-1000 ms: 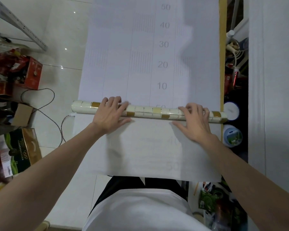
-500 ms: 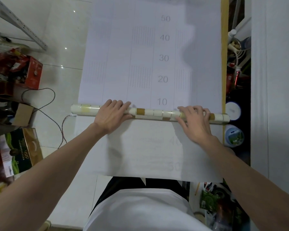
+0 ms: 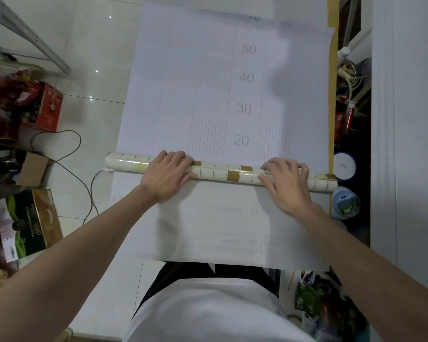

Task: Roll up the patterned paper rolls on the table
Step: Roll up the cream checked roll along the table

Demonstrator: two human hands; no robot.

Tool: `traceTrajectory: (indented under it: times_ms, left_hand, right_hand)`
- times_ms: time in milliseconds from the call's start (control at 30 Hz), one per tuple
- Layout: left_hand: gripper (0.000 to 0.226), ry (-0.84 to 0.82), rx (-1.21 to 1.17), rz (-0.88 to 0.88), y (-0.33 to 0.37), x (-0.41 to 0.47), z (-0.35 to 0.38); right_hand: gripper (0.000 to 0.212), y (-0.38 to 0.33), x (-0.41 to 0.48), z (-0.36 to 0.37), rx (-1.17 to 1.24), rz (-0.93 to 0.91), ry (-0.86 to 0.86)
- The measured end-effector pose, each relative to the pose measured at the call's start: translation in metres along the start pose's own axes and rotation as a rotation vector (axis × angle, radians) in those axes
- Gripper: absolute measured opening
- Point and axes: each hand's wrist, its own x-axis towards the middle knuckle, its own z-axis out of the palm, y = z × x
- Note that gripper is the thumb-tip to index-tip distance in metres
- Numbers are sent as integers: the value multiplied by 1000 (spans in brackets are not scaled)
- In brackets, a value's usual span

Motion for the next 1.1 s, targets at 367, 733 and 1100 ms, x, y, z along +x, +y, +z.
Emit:
traceTrajectory:
  times_ms: [367, 733, 1100]
  left_hand:
    - [44, 58, -52, -66, -3, 1, -2]
    - [54, 39, -32, -65, -4, 0, 1]
    - [56, 81, -11, -37, -10, -1, 4]
  right_hand:
    - [41, -2, -3, 2, -8, 8, 25]
    - [48, -2, -7, 5, 0, 49, 38]
    - [44, 2, -7, 3, -52, 39, 37]
